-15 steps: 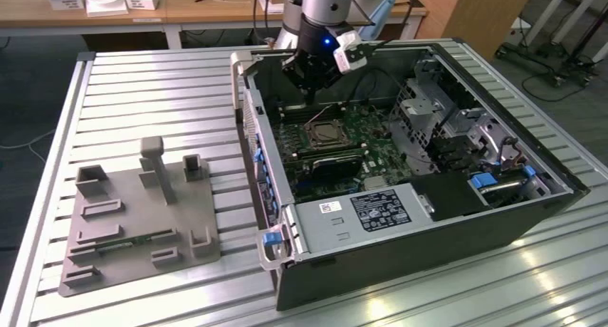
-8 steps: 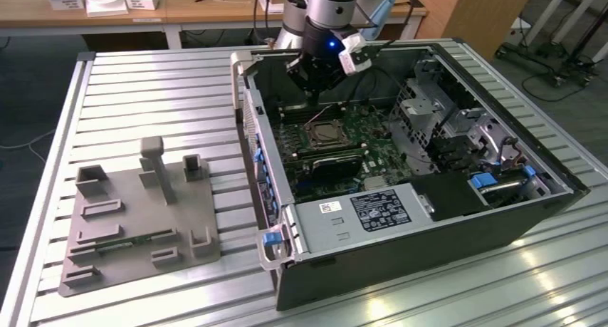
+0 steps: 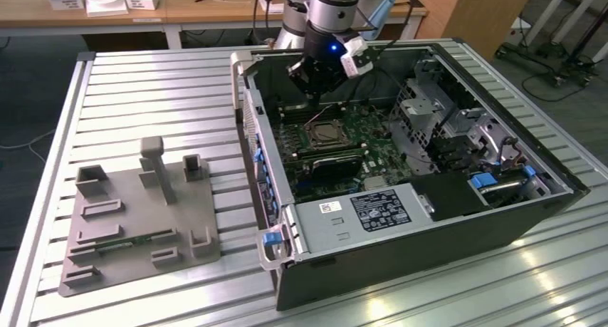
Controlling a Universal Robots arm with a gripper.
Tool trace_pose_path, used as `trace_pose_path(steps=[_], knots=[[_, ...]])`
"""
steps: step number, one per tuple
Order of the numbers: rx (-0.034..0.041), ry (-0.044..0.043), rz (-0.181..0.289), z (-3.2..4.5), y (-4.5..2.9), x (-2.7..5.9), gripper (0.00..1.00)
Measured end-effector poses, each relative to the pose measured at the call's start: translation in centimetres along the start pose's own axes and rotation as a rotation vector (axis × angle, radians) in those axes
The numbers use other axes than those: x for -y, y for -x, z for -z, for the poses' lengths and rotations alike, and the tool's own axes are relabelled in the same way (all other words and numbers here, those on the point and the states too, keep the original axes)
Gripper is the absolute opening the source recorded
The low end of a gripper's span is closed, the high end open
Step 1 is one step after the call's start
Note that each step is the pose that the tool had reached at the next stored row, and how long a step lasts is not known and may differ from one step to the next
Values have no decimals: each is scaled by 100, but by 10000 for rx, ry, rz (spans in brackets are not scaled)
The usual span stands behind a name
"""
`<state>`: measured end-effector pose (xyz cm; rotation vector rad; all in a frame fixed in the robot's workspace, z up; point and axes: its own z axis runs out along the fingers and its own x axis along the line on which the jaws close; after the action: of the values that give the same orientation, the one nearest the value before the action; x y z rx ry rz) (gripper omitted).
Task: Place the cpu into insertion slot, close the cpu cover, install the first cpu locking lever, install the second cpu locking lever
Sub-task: 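Install the first cpu locking lever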
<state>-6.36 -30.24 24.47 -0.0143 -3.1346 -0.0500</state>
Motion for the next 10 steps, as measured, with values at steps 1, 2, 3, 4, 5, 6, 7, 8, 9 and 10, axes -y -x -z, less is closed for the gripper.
trace_pose_path(steps=[1,2,3,4,5,6,7,8,9,10], knots=[[-3,-1,92,-7,2,0,10],[-5,-1,160,-14,6,0,10],[-6,-3,202,-20,12,-2,10],[-5,-2,225,-24,19,-4,10],[-5,-2,243,-28,33,-6,10],[-4,-2,259,-32,51,-8,10],[-5,-2,275,-36,60,-11,10],[-4,-1,294,-40,63,-13,10],[-4,0,317,-44,66,-15,10],[-6,-1,337,-48,68,-17,10]])
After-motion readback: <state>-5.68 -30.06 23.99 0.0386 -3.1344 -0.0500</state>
